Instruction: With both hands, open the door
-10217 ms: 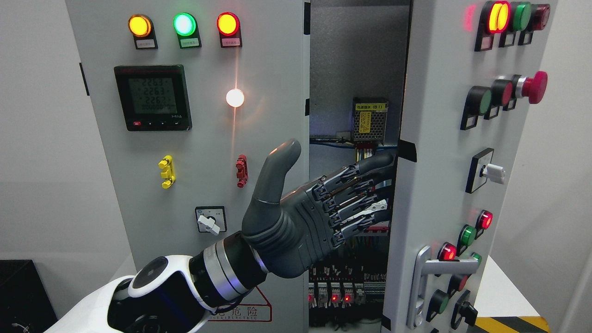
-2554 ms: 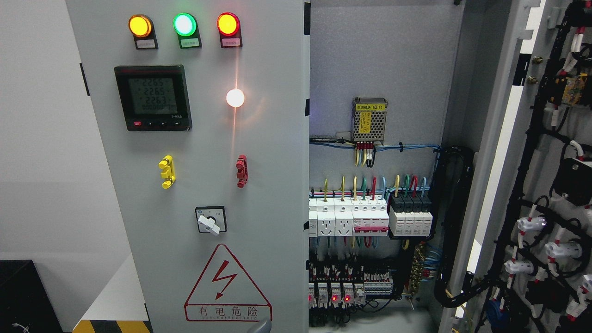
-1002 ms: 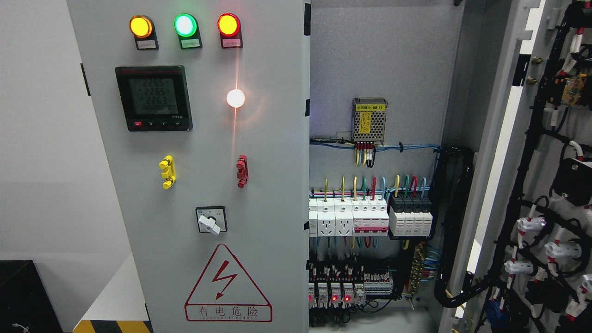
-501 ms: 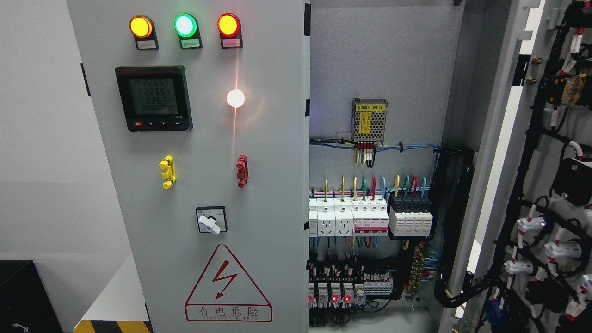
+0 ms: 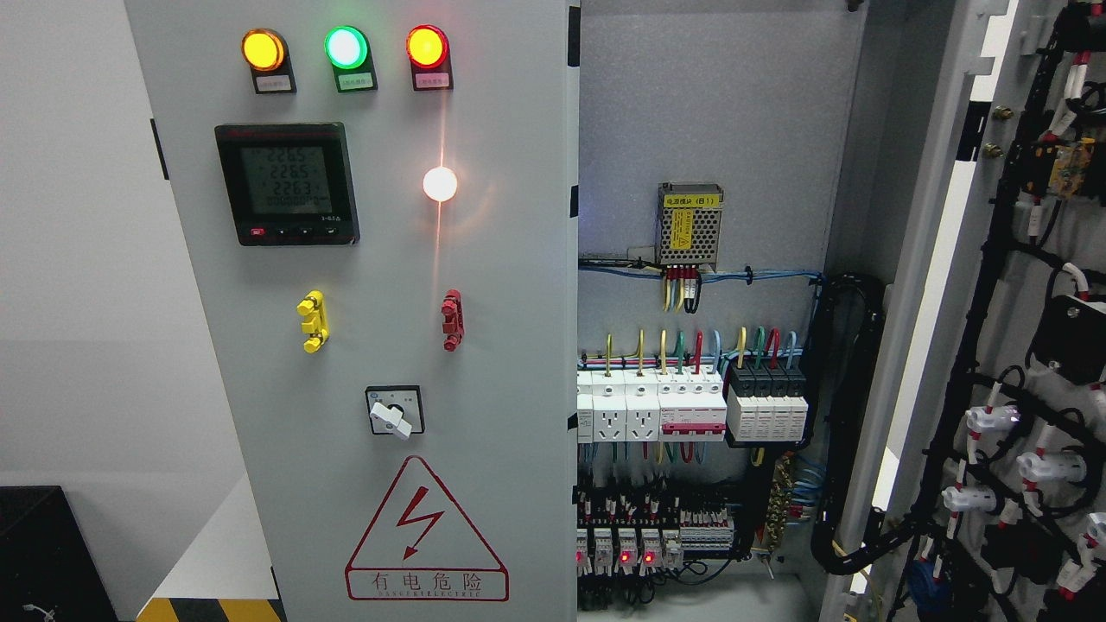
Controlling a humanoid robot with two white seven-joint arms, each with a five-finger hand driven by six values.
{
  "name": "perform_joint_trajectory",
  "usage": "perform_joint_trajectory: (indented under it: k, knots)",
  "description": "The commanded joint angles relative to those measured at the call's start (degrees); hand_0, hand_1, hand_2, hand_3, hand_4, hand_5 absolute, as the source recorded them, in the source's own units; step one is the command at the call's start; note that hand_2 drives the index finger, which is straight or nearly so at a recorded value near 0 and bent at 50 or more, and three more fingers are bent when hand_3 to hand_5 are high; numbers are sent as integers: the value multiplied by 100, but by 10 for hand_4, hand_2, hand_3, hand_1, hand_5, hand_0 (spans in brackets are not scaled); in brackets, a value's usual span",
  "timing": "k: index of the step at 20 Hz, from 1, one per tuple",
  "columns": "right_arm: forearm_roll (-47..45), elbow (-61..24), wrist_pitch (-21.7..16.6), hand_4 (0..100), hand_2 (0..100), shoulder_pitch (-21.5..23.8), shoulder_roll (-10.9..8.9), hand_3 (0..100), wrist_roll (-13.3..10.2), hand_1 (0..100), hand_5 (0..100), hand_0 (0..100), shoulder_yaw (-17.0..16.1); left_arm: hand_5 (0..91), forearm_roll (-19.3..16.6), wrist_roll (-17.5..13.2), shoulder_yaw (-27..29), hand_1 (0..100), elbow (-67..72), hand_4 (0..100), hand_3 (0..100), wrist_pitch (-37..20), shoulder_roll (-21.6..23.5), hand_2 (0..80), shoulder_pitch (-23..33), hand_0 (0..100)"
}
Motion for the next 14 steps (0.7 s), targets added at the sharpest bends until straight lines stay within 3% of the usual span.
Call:
perform_joint_trajectory:
  k: [1, 3, 6, 8, 11, 14]
  knots:
    - [-5, -3146, -669, 0, 0, 741, -430, 0, -5, 0, 0, 191, 450, 0, -328, 8, 35, 0, 2229, 0, 0, 7, -1011, 0, -428, 0]
    - [-5, -3683, -863, 0, 0, 917, -615, 0, -5, 0, 0, 191, 600, 0, -660, 8, 35, 0, 2651, 0, 0, 7, -1143, 0, -587, 0]
    - [-14, -4264, -899, 0, 0, 1015, -677, 0, -5, 0, 0, 191, 645, 0, -1259, 34, 61, 0, 2829, 0, 0, 7, -1249, 0, -658, 0]
    - [-14, -4624, -899, 0, 0, 1102, -686, 0, -5, 0, 0, 191, 653, 0, -1392, 156, 174, 0, 2838, 0, 0, -2, -1372, 0, -658, 0]
    - [-92, -5195, -908, 0, 0, 1260, -729, 0, 4, 0, 0, 191, 776, 0, -1559, 631, 333, 0, 2917, 0, 0, -2, -1513, 0, -658, 0]
    - [-522, -5880, -986, 0, 0, 1471, -1089, 0, -5, 0, 0, 191, 1188, 0, -1726, 685, 333, 0, 2935, 0, 0, -2, -1609, 0, -658, 0]
